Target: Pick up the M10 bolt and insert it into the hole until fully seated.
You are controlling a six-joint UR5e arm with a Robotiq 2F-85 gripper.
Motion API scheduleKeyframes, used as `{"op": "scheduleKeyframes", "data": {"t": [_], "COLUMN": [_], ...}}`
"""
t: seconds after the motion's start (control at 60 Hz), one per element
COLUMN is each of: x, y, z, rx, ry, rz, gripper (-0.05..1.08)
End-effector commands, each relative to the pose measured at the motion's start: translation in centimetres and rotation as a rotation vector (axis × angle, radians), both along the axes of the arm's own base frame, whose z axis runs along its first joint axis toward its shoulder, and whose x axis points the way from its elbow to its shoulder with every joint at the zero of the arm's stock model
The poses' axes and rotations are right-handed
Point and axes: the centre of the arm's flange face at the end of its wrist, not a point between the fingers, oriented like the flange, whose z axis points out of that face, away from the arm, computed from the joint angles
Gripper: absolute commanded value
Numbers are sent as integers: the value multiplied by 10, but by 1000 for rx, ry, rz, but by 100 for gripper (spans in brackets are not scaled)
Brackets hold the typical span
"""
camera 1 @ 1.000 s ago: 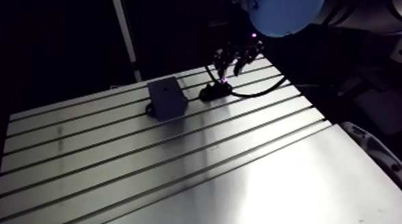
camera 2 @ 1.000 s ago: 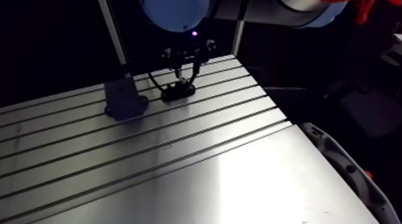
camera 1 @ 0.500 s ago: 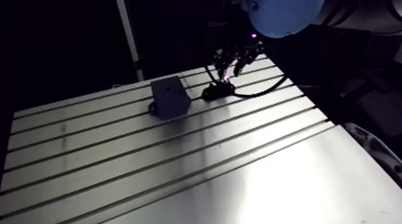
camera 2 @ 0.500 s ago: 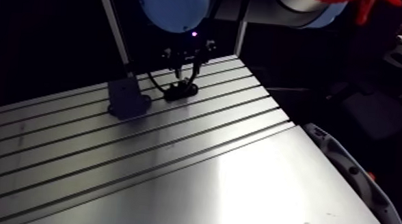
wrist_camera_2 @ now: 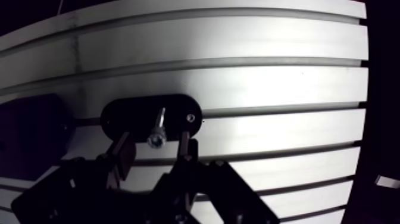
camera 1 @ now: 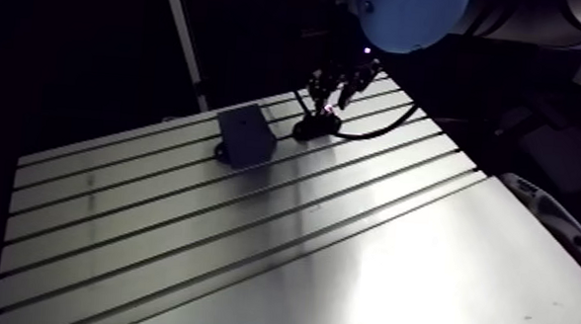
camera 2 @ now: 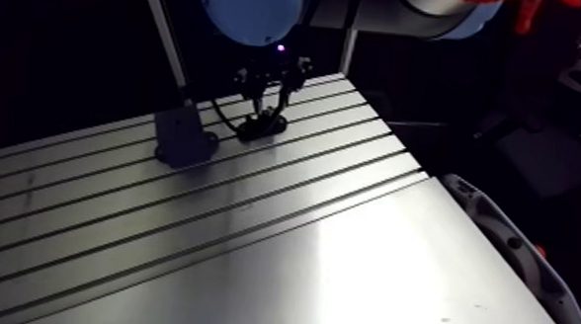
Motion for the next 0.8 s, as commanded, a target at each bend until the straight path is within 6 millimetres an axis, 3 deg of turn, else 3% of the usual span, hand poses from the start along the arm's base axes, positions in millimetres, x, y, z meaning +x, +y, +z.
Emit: {"op": "scheduleKeyframes", "data": {"t": [0.017, 0.4, 0.8], "x": [-3, -3, -2], "y": [2, 2, 1], "z": [-4, -5, -6], "rx": [2, 3, 2], "ry": [3, 4, 2], "rz": [-3, -3, -3], "gripper": [50, 59, 63]}}
